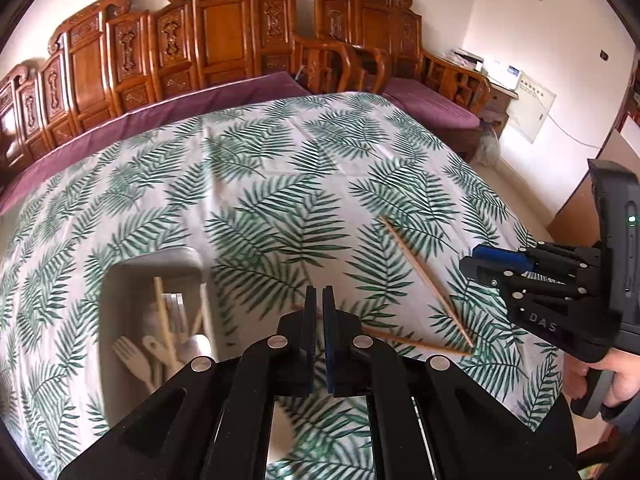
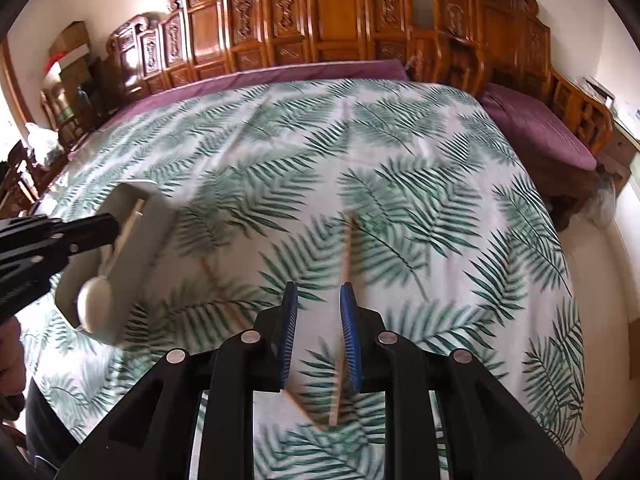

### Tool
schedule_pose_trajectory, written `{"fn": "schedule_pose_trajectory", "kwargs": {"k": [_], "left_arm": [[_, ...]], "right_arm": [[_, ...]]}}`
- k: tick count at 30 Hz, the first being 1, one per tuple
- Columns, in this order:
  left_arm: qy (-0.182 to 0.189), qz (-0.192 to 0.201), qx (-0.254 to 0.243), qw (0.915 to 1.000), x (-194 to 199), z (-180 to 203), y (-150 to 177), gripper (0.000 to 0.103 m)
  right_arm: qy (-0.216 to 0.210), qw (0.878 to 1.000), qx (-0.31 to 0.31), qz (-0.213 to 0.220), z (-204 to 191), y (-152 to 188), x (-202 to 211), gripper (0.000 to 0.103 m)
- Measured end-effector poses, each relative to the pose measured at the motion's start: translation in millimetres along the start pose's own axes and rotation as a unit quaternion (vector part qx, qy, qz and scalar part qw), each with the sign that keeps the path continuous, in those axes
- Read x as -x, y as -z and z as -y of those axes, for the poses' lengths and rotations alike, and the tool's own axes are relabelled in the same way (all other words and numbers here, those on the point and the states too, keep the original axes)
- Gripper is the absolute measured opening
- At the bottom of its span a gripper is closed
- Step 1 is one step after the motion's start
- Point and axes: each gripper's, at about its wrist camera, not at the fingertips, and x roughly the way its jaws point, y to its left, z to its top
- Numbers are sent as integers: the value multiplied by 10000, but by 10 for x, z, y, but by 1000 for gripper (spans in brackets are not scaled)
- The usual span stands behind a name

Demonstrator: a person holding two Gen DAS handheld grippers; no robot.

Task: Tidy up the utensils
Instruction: 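Move both tools back to the remaining chopsticks on the cloth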

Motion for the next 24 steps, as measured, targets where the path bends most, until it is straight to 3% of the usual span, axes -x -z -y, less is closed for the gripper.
{"fn": "schedule_pose_trajectory", "kwargs": {"k": [5, 13, 24], "left_arm": [[66, -108, -74, 9999, -150, 180, -8, 11], [50, -383, -59, 9992, -403, 300, 31, 12], [-20, -568, -50, 9984, -547, 370, 84, 13]], "right_arm": [[72, 9998, -58, -187, 212, 50, -195, 24], [-35, 9989, 41, -473, 250, 58, -566, 24], [-29, 9971, 350, -671, 157, 105, -778, 24]]}}
